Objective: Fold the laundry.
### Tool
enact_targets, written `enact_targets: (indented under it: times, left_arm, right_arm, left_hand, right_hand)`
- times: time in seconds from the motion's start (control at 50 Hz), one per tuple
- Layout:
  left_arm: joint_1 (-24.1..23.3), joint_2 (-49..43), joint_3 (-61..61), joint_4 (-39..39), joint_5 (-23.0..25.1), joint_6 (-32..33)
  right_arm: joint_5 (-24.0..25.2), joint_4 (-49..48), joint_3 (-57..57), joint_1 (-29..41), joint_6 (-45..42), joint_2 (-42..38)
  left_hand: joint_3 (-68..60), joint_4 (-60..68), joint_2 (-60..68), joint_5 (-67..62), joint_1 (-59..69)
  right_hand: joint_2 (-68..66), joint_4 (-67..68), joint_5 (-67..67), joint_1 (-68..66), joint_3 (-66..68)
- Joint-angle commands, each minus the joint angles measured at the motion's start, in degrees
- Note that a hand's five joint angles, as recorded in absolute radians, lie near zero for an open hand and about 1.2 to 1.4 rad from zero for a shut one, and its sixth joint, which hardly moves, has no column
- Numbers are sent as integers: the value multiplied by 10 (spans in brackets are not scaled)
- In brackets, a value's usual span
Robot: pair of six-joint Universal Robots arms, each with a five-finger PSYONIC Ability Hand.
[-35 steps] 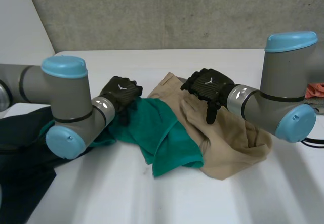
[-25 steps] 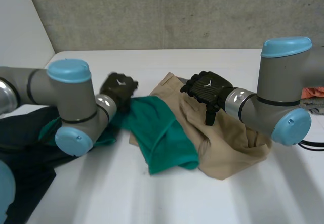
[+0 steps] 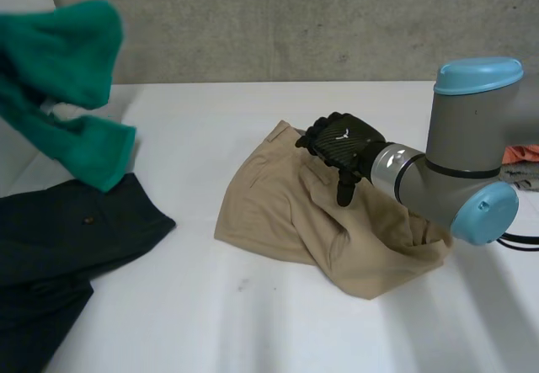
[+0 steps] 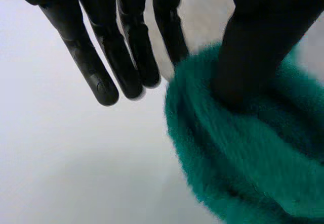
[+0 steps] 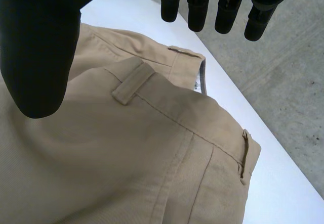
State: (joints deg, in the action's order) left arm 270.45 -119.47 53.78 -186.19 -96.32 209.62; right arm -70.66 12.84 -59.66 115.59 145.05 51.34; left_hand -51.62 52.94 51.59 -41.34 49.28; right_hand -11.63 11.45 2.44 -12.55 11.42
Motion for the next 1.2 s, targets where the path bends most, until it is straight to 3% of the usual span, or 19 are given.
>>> enact_targets:
  times: [0.02,0.1,0.28,0.48,0.68,0.78,0.9,1.08,1.16,1.18,1.2]
  left_arm:
    - [-16,0,90,8,51,-10]
    - [-39,32,136,-7,83,-13]
    - [-113,110,242,10,103,-46]
    - [-249,133,349,52,155,-115]
    - [-354,29,322,-21,114,-111]
    - [-376,-44,273,-40,90,-83]
    - [-382,-117,207,-27,69,-36]
    - [-372,-191,126,13,53,-16]
    - [-374,-204,111,17,50,-13]
    - [-374,-204,105,12,45,-14]
    - [-374,-204,103,7,41,-14]
  right_arm:
    - [0,-4,-1,-2,7,6]
    - [0,-3,2,-7,17,13]
    - [-4,19,0,-35,21,68]
    - [-45,103,1,-84,-10,117]
    - [-14,88,6,-96,-177,61]
    - [42,18,22,-96,-230,3]
    - [57,-18,51,-90,-234,-47]
    - [52,-49,102,-78,-223,-115]
    - [49,-62,120,-77,-223,-148]
    - [48,-65,129,-77,-223,-157]
    - [49,-66,133,-77,-223,-161]
  left_hand:
    - [400,-413,-400,397,-377]
    - [416,-429,-416,413,-393]
    - [416,-429,-416,413,-393]
    - [416,-429,-416,413,-393]
    - [407,-421,-407,405,-384]
    - [409,-422,-409,406,-386]
    - [399,-412,-399,396,-376]
    - [216,-229,-216,213,-192]
    - [-34,21,34,-37,58]
    - [-232,218,232,-234,255]
    - [-283,270,284,-286,307]
  right_hand:
    - [16,-15,-24,26,-14]
    - [16,-15,-24,26,-14]
    - [16,-15,-24,26,-14]
    - [16,-15,-24,26,-14]
    - [16,-15,-24,26,-14]
    - [16,-15,-24,26,-14]
    - [16,-15,-24,26,-14]
    - [16,-15,-24,26,-14]
    - [-7,9,-1,2,9]
    - [-127,129,119,-118,129]
    - [-228,230,220,-219,230]
